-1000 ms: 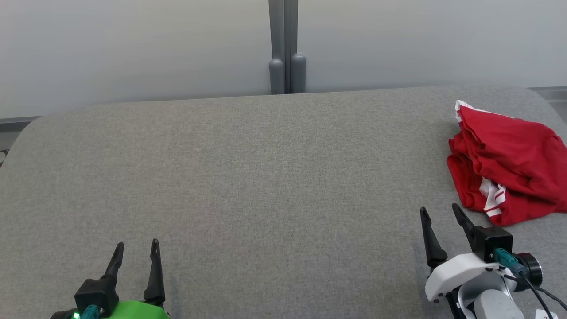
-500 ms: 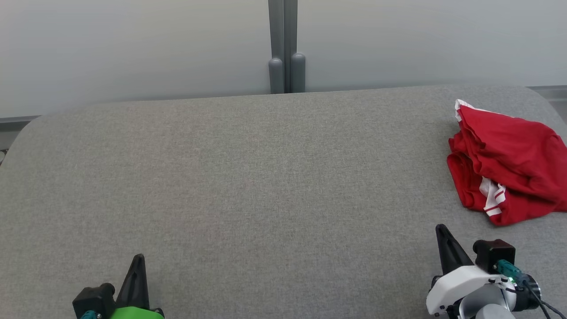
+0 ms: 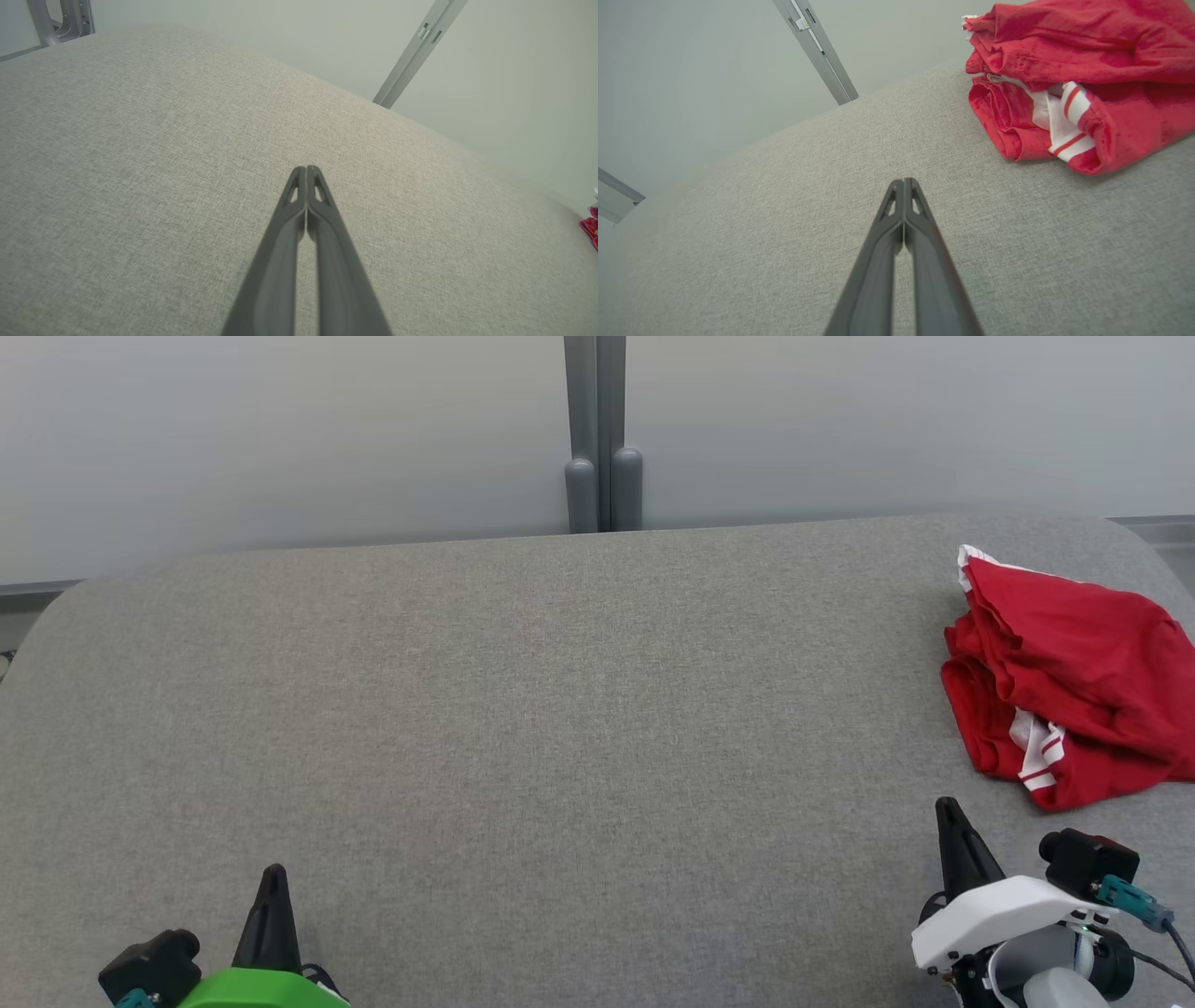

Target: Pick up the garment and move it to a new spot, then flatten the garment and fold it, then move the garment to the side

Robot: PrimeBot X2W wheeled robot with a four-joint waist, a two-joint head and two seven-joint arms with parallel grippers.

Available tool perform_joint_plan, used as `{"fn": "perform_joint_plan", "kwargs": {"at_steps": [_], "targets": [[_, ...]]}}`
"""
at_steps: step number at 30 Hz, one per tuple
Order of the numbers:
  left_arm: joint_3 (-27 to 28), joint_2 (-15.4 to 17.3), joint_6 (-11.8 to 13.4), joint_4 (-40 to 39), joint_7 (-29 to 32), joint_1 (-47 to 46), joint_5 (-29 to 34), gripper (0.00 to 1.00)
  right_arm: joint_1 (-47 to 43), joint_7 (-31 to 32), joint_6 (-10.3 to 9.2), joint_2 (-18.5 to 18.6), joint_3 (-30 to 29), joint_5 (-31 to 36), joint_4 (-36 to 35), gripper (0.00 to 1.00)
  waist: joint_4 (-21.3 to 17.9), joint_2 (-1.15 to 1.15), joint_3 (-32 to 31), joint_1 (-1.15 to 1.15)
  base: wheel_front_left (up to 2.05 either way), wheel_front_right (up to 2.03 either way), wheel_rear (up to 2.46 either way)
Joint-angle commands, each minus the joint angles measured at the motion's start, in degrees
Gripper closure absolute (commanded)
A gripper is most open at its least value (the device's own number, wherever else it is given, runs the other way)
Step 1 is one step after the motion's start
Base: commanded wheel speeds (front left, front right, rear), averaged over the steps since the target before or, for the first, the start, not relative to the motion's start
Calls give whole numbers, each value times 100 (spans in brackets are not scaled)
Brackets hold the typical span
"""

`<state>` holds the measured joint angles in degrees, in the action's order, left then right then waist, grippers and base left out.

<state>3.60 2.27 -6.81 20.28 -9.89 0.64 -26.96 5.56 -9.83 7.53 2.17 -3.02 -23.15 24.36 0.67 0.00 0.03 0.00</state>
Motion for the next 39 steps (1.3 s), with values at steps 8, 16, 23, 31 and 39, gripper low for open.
{"fn": "perform_joint_plan", "kwargs": {"at_steps": [8, 16, 23, 31, 39], "targets": [[59, 34, -25, -174, 195, -241, -861, 100, 101, 196, -1, 38, -52, -904, -225, 100, -5, 0, 1, 0, 0, 0, 0], [92, 39, -29, -230, 373, -305, -1548, 100, 108, 371, -1, 43, -87, -1630, -322, 100, -10, 0, 2, 0, 0, 0, 0], [118, 44, -34, -275, 517, -356, -2098, 100, 114, 513, -2, 48, -115, -2222, -401, 100, -14, 0, 3, 0, 0, 0, 0], [144, 49, -40, -321, 668, -412, -2694, 100, 121, 664, -2, 54, -146, -2846, -483, 100, -19, 0, 5, 0, 0, 0, 0], [167, 53, -46, -356, 788, -455, -3163, 100, 126, 784, -3, 58, -170, -3346, -550, 100, -24, 0, 6, 0, 0, 0, 0]]}}
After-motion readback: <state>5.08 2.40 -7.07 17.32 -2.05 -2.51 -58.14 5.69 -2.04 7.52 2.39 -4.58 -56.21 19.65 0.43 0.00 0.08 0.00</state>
